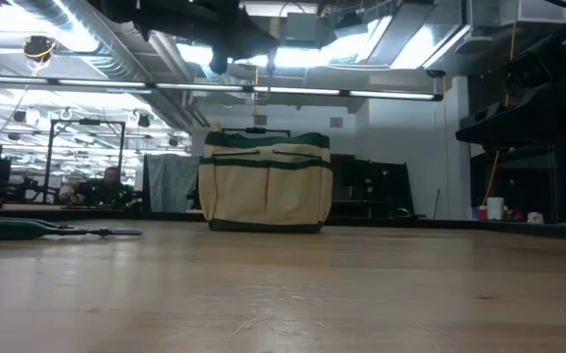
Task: Pick & Place Garden tools in Gardening bag
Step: Put the brown hand rake into the gardening bag
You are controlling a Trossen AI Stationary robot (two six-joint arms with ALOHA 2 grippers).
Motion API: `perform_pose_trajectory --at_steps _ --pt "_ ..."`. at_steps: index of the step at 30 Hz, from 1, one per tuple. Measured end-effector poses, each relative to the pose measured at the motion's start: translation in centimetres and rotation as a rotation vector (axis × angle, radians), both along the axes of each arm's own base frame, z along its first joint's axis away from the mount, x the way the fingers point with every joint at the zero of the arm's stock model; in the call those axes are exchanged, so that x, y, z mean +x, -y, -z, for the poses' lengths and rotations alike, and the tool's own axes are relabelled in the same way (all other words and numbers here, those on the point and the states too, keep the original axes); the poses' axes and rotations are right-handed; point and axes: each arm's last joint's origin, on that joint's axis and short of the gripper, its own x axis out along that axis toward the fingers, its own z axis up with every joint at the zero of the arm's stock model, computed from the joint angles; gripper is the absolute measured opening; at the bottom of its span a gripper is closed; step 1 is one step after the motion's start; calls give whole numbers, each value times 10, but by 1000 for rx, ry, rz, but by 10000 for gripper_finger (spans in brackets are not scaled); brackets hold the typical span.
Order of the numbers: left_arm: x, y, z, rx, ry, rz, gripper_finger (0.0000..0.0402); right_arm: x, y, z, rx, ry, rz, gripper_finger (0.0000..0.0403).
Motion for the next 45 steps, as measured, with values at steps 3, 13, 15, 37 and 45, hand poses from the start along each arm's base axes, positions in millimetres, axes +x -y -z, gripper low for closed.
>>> perform_pose_trajectory --at_steps 3,13,15,37,45 --pt "0 0 4 28 -53 6 67 0 0 0 0 0 0 160" --pt "-2 3 20 47 -169 24 67 0 0 0 0 0 0 160" --pt "-3 5 27 39 -192 25 67 0 0 0 0 0 0 160" --pt "22 1 84 89 -338 32 68 0 0 0 0 0 0 160" --pt "25 0 94 73 -377 36 68 0 0 0 0 0 0 160"
